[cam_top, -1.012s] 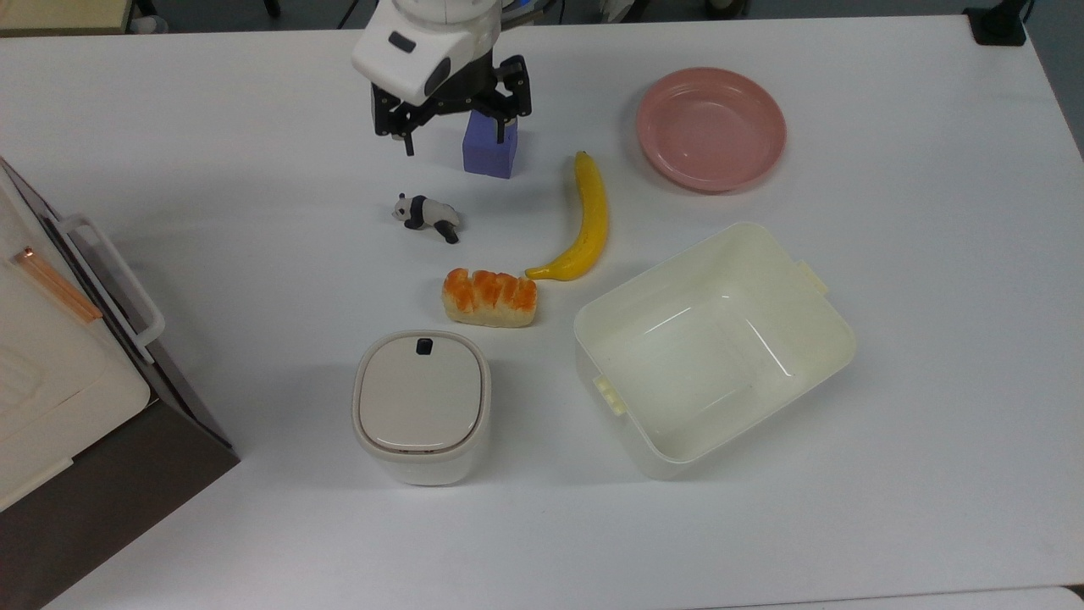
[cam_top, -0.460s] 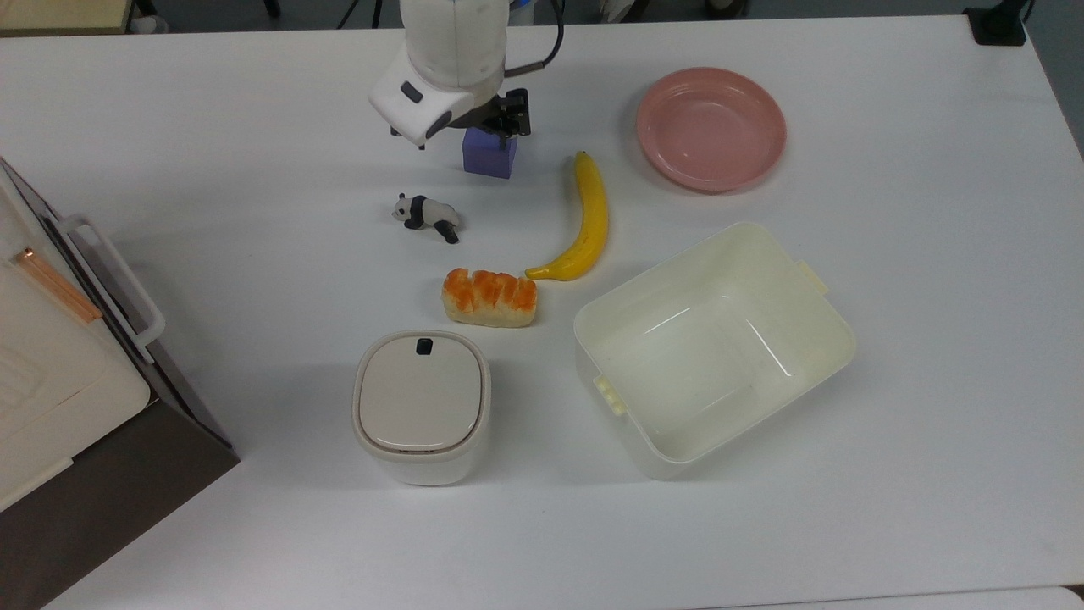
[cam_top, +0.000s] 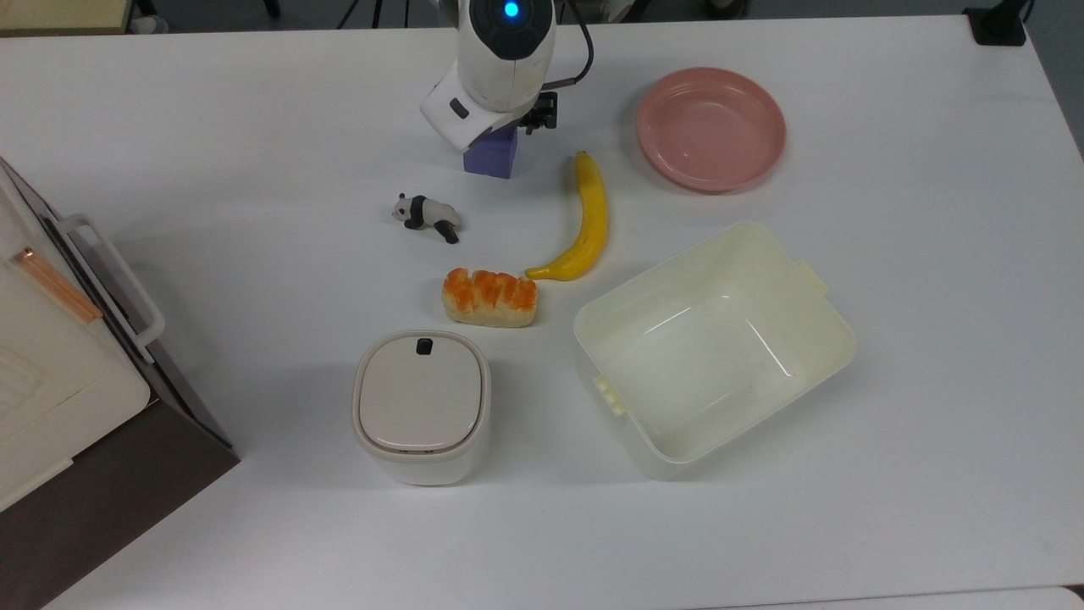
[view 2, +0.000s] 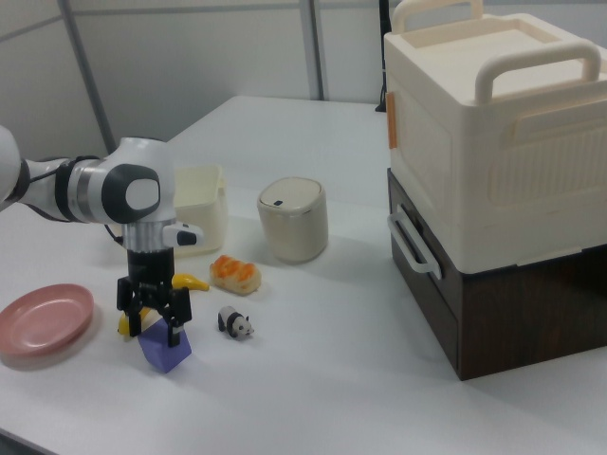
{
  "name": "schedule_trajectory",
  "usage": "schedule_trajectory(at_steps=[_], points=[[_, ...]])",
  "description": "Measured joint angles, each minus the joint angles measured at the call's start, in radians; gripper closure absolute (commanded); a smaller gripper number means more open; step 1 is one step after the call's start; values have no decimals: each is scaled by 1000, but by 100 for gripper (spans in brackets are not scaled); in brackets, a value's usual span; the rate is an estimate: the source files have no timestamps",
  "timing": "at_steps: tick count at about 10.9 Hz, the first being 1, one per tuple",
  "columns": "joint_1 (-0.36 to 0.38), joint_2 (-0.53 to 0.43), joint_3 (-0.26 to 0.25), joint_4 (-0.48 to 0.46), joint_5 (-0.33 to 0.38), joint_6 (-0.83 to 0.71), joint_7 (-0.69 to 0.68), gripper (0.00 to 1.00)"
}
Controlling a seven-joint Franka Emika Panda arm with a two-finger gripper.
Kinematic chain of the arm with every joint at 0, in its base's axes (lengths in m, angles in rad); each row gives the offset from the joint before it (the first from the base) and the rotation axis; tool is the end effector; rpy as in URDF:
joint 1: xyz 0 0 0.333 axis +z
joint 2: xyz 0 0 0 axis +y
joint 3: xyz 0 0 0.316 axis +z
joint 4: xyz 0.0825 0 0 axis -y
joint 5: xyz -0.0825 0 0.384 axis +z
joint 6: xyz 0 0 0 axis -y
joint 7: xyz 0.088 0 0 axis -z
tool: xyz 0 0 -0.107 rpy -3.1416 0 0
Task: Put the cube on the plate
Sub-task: 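Carry the held purple cube over the pink plate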
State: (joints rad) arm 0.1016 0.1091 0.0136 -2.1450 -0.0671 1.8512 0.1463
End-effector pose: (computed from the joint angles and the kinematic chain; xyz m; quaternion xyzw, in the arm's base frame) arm 0.5027 0.0528 0.3269 0.9794 0.0004 -0.1945 0.0548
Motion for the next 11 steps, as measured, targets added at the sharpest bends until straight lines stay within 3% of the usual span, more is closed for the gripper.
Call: schedule_trajectory(at_steps=[1,2,7,9,11], points=[[-1,0,0,-13,0,0,0,59],[-2,0,0,-19,0,0,0,73],[8,-25,1,21,0,-66,0,73],[64,-56,2,77,0,-151,0,72],[181,-78,5,130,0,-239,0,72]])
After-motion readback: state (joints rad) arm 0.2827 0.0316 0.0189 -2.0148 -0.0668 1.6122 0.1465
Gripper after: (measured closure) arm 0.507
